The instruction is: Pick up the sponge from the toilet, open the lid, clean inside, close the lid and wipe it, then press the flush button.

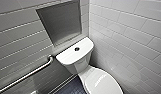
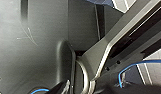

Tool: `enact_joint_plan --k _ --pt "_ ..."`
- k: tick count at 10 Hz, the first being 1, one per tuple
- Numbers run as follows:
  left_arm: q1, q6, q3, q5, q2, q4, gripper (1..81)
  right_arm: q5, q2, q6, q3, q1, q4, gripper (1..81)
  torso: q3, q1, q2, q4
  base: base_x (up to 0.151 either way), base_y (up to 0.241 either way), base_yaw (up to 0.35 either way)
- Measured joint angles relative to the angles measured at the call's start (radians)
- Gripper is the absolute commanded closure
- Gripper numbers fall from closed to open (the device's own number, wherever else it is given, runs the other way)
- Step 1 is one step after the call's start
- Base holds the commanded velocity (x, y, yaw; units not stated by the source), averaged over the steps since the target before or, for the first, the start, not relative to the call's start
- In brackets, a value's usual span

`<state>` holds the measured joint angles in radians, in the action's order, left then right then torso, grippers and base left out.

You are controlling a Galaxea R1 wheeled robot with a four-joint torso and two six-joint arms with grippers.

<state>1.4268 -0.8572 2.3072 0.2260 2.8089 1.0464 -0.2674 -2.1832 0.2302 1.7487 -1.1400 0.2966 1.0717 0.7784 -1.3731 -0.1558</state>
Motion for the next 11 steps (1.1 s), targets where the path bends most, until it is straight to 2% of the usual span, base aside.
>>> enact_joint_plan --k 2,4,6,8,11 --pt "0.000 0.000 0.000 0.000 0.001 0.002 1.0 -0.069 0.031 0.000 -0.054 -0.079 0.000 81.1 0.000 0.000 0.000 0.000 0.000 0.000 0.000" --pt "0.000 0.000 0.000 -0.001 0.006 0.005 1.0 -0.129 0.104 -0.002 -0.161 -0.092 0.000 81.1 0.000 0.000 0.000 0.000 0.000 0.000 0.000" --pt "0.000 0.000 0.000 0.000 0.009 0.005 1.0 -0.151 0.183 -0.015 -0.287 -0.077 0.001 81.1 0.000 0.000 0.000 0.000 0.000 0.000 0.000" --pt "0.000 0.000 0.000 0.000 0.009 0.005 1.0 -0.118 0.225 -0.027 -0.350 -0.010 0.001 81.1 0.000 0.000 0.000 0.000 0.000 0.000 0.000" --pt "0.000 0.000 0.000 -0.001 0.015 0.005 1.0 0.006 0.209 -0.036 -0.365 0.186 0.001 81.1 0.000 0.000 0.000 0.000 0.000 0.000 0.000"
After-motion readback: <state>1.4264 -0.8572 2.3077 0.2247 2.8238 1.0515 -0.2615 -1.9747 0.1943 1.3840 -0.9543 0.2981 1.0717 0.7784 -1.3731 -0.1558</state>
